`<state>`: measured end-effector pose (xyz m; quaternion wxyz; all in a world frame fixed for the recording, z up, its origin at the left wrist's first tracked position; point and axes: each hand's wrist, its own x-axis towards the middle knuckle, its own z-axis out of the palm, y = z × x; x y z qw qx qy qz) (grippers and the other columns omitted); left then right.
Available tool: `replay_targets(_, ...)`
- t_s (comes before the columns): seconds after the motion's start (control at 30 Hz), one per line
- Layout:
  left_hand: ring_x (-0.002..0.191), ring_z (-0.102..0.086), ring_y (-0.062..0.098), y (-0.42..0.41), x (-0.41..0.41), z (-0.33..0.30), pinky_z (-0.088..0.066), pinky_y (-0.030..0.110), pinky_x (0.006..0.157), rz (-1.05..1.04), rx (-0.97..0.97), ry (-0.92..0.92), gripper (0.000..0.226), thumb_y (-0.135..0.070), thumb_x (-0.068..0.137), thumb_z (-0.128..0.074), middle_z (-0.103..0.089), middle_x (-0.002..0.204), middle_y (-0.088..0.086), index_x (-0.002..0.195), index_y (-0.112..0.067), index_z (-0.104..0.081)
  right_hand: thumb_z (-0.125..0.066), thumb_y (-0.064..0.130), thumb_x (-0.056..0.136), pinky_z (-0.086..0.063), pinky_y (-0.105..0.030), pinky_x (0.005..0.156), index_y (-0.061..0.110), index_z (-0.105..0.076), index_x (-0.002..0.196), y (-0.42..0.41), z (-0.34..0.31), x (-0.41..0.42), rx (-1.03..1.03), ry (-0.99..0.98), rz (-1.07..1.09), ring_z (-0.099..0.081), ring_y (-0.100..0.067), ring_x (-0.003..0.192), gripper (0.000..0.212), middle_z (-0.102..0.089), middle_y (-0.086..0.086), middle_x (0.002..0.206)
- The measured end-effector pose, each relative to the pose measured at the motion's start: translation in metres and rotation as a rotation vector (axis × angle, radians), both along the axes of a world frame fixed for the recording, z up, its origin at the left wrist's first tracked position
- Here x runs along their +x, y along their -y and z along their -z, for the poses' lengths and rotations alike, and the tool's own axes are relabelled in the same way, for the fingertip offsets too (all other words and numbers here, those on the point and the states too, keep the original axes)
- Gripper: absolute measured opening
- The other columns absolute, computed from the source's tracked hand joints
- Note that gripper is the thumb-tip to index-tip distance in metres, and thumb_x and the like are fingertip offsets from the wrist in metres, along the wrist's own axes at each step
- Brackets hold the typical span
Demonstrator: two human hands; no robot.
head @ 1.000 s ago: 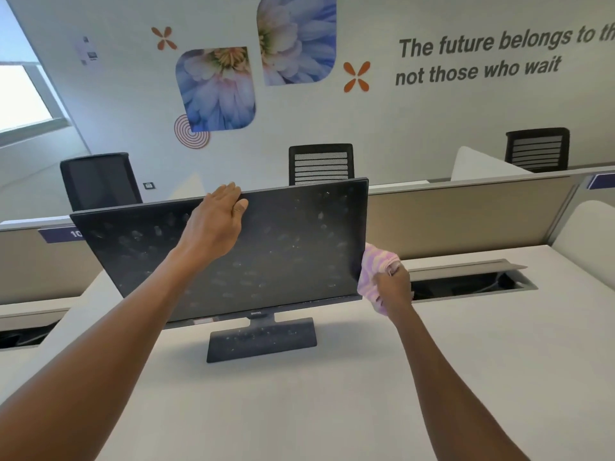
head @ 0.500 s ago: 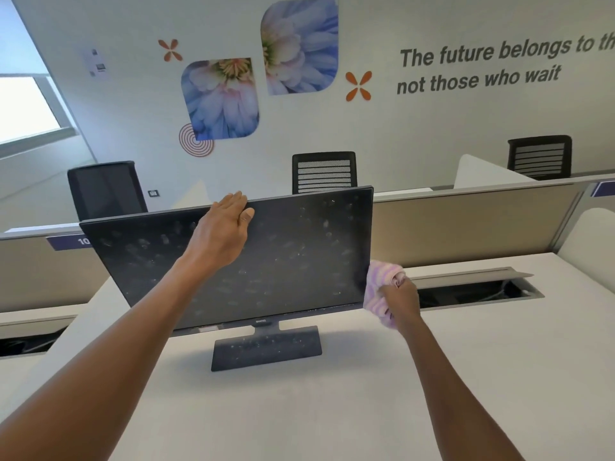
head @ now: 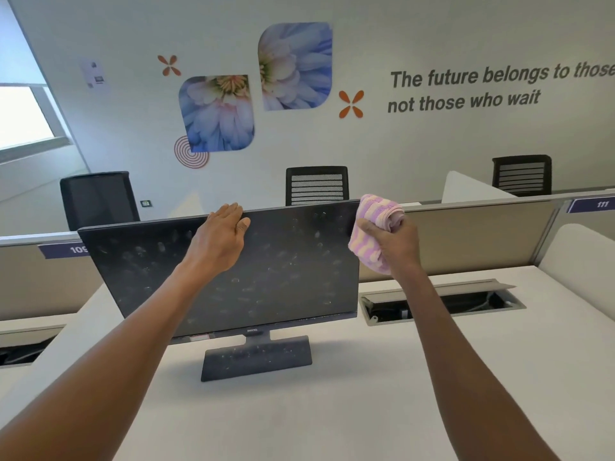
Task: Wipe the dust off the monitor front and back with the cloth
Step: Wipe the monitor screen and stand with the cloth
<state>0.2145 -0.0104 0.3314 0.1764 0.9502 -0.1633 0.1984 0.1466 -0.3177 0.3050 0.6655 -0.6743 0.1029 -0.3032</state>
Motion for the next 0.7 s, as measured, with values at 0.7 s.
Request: replay_targets(0.7, 0.149, -0.021, 0.018, -0.002, 0.001, 0.006, -0.014, 0.035, 0.122, 0.003, -0.036, 0.020, 0.051, -0.034, 0.106, -0.032, -0.032, 0.158, 0.004, 0.151, -0.010, -0.035, -0.058, -0.011, 0.075, -0.046, -0.015, 0.090, 0.008, -0.059, 0.129, -0.046, 0.056, -0.012, -0.449, 0.282, 0.238, -0.057, -0.003, 0.106, 0.056, -0.063, 0.003, 0.123)
